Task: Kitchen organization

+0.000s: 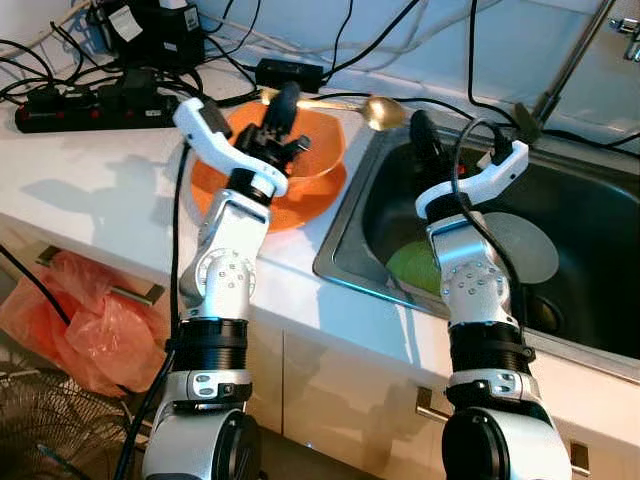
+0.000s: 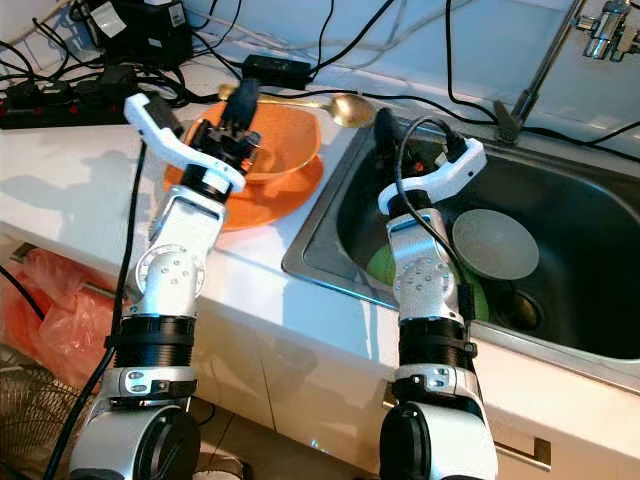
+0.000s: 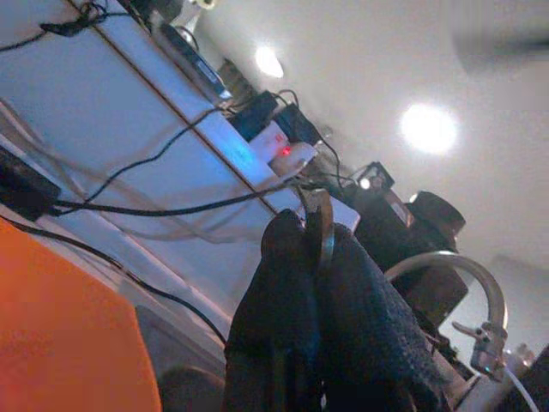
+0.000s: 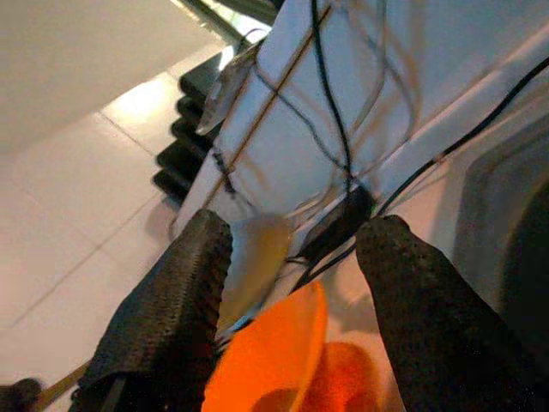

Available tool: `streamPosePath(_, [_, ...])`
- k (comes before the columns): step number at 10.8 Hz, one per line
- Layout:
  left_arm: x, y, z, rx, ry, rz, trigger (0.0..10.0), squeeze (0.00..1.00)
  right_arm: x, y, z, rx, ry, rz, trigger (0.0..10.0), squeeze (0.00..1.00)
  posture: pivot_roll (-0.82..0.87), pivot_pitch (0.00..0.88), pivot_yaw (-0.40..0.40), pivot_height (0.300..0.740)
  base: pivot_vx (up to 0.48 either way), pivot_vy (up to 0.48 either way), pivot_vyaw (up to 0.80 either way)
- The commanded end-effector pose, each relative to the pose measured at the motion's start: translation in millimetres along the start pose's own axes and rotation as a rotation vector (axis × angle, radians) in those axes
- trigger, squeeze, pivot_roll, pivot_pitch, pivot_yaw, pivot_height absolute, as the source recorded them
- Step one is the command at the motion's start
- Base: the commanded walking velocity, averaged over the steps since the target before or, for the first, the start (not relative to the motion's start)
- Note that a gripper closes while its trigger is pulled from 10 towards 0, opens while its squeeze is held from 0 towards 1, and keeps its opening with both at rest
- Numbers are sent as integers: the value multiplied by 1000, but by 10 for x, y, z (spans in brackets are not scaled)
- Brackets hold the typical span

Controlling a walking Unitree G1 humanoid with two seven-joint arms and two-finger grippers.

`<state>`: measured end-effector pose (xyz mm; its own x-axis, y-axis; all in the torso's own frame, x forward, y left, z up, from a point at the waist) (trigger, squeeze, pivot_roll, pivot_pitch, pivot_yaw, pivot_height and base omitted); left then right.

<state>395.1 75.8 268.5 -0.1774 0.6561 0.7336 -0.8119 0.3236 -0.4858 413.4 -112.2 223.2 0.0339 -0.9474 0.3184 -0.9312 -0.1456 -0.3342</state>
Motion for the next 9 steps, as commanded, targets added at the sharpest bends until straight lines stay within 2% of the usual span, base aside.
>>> streamPosePath(1, [-144, 8, 139, -37, 42, -27, 10000, 0, -21, 19, -61, 29, -29, -10, 10000, 0, 200, 38, -26, 740, 0, 0, 0])
streamPosePath(9, [-195, 14, 224, -72, 47, -52, 10000, 0, -73, 49, -50, 30, -45, -45, 10000, 0, 204, 44, -26, 740, 0, 0, 0])
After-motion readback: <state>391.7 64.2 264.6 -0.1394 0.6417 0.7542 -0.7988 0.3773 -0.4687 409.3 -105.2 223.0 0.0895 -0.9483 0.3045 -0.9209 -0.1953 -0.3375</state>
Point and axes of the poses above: a point about 5 cm out from each wrist's last joint towards the gripper, its own y axis pointing back from the gripper into the wrist, its own x axis along the axis of the wrist's last joint, z = x × y, the point moved 5 cm from there along -y, pointing out of the wrist towards the gripper, and after that the axes turned 12 degrees about -y, right-handed, at the moved point
